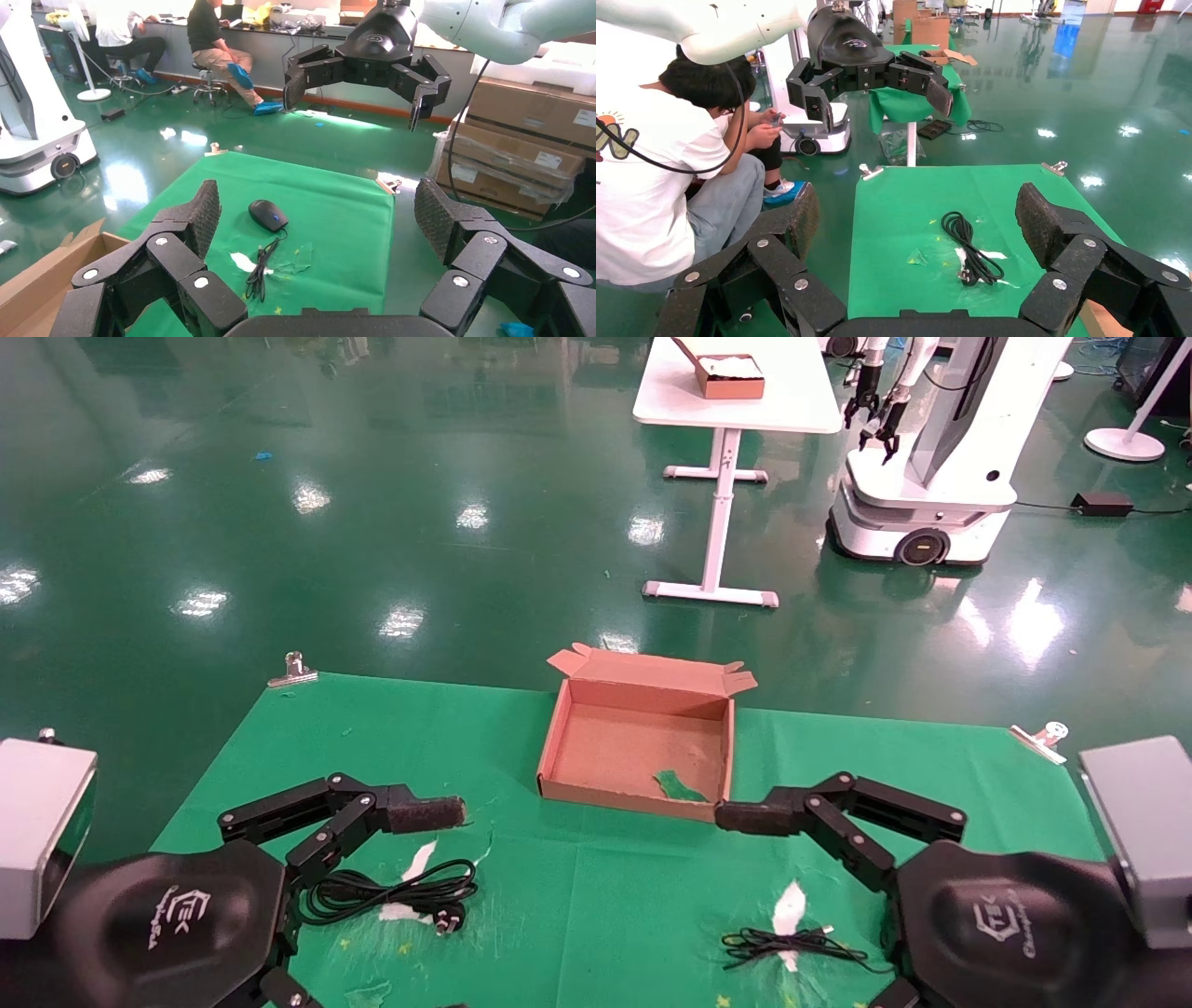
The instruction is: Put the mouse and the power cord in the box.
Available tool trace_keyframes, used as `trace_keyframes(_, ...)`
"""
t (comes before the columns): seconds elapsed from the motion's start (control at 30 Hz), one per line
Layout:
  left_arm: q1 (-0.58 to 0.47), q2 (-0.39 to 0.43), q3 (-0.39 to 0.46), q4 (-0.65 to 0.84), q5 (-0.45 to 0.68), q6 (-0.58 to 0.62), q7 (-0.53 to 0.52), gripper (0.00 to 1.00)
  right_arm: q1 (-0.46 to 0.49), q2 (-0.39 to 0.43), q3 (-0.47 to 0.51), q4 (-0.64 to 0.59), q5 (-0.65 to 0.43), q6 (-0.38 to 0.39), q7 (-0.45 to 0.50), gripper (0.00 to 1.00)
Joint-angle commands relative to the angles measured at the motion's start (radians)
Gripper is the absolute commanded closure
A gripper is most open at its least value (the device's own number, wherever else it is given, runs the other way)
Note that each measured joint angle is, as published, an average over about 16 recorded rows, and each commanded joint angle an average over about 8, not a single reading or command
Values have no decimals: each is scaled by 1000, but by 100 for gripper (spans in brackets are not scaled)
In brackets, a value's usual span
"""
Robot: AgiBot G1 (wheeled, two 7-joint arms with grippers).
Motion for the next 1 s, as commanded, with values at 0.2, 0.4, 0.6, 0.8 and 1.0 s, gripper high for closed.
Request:
trace_keyframes(0.2,0,0,0,0,0,0,0,0,0,0,0,0,0,0,0,0)
trace_keyframes(0.4,0,0,0,0,0,0,0,0,0,0,0,0,0,0,0,0)
trace_keyframes(0.6,0,0,0,0,0,0,0,0,0,0,0,0,0,0,0,0)
trace_keyframes(0.8,0,0,0,0,0,0,0,0,0,0,0,0,0,0,0,0)
trace_keyframes(1.0,0,0,0,0,0,0,0,0,0,0,0,0,0,0,0,0)
